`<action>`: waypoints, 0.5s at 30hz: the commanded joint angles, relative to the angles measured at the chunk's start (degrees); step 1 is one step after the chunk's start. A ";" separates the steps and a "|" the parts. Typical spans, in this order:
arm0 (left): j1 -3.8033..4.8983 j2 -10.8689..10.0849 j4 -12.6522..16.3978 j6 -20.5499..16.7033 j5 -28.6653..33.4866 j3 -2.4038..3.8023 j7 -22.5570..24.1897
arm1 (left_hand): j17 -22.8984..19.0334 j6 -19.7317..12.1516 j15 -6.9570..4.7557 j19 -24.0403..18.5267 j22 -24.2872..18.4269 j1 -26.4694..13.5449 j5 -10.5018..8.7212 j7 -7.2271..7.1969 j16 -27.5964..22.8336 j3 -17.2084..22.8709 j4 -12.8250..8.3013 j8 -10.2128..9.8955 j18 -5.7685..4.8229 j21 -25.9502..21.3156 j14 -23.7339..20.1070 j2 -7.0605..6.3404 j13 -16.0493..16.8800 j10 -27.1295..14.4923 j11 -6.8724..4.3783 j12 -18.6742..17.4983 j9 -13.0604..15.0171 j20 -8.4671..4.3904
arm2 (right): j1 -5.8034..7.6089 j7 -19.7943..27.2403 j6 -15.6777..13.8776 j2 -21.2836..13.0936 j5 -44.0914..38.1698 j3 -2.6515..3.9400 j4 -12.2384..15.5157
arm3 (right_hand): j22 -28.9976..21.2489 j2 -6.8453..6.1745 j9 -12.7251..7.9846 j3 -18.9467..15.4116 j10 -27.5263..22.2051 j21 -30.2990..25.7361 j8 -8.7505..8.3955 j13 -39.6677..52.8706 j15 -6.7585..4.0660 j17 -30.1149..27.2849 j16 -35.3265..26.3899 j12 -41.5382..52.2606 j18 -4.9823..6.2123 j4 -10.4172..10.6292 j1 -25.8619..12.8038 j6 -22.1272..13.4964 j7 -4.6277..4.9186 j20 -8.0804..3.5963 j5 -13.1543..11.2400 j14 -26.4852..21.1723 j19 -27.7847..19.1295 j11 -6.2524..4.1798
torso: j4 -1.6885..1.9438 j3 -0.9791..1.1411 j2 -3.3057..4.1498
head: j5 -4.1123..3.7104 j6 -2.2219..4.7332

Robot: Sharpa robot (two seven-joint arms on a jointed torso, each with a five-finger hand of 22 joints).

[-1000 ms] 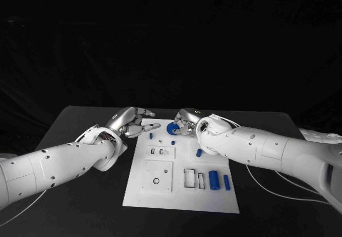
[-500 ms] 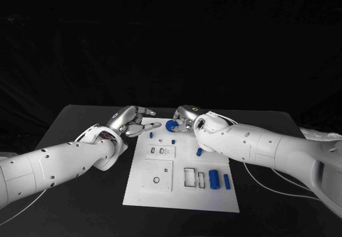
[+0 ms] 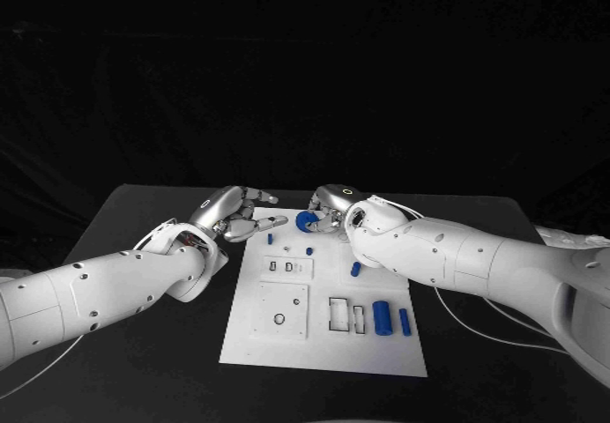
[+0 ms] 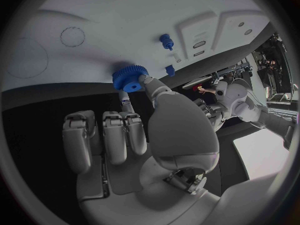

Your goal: Assemble the parts on the task board

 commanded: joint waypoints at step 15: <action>0.11 0.20 -0.24 -0.37 -0.25 0.06 0.18 | 15.10 0.44 0.13 6.03 15.09 0.05 -0.07 -0.07 0.15 0.16 -0.08 -0.25 -0.43 0.14 5.96 0.50 15.09 5.85 0.23 0.15 -0.07 0.30 | -0.48 -0.84 4.50 0.16 -0.46 -0.20 1.05 | 15.06 0.44 0.06 -0.07 6.10 0.26 0.21 15.09 0.53 15.08 0.36 0.38 -0.82 -0.35 -0.13 4.05 -3.55 0.18 -0.26 6.07 6.00 0.44 | 0.05 0.00 -0.04 | -0.37 0.12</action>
